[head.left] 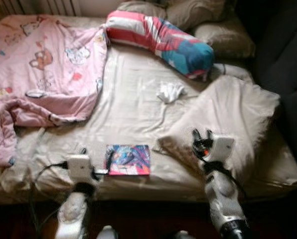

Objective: Clean up the room

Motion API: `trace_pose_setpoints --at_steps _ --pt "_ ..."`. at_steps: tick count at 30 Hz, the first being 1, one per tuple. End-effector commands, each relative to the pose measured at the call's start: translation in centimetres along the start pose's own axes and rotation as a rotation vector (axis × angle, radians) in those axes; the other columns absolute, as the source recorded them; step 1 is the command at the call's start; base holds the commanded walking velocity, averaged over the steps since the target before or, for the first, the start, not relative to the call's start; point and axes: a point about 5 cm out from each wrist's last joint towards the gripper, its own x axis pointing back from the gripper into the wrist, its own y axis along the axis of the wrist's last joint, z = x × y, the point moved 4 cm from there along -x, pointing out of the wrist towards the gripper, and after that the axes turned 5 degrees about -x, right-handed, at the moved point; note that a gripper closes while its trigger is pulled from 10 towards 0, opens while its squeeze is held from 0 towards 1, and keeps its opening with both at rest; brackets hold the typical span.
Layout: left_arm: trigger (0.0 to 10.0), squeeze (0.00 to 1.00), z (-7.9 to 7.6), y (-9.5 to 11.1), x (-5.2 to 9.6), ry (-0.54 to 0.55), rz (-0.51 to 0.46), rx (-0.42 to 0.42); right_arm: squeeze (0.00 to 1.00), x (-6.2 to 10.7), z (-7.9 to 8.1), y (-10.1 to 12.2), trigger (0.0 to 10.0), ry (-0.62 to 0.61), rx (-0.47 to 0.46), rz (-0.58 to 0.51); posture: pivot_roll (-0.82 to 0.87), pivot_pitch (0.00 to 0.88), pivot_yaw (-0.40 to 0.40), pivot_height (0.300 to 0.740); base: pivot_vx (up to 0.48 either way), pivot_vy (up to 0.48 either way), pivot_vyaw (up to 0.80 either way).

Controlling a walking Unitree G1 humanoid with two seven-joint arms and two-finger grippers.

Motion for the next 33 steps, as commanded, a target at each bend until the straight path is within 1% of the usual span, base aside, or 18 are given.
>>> trace_pose_setpoints --at_steps 1,11,22,26,33 --pt "10.0 0.00 0.55 -0.83 0.68 0.013 0.037 -0.020 0.00 0.34 0.31 -0.73 10.0 -0.002 -0.014 0.023 0.08 0.206 -0.079 0.740 0.000 -0.398 0.00" --pt "10.0 0.00 0.47 -0.84 0.75 0.019 0.039 -0.008 0.00 0.56 -0.28 -1.11 10.0 -0.029 -0.016 0.039 0.08 0.221 -0.079 0.740 0.000 0.000 0.00" --pt "10.0 0.00 0.46 -0.77 0.78 0.022 0.040 -0.006 0.00 0.54 -0.44 -1.44 10.0 -0.041 -0.020 0.061 0.08 0.225 -0.083 0.740 0.000 0.000 0.00" --pt "10.0 0.00 0.40 -0.80 0.76 0.023 0.044 -0.002 0.00 0.48 -0.33 -1.47 10.0 -0.036 -0.020 0.064 0.08 0.224 -0.084 0.740 0.000 0.000 -0.77" --pt "10.0 0.00 0.35 -0.72 0.69 0.025 0.043 -0.002 0.00 0.45 -0.08 -1.27 10.0 -0.029 -0.011 0.052 0.08 0.221 -0.086 0.740 0.035 0.000 0.00"
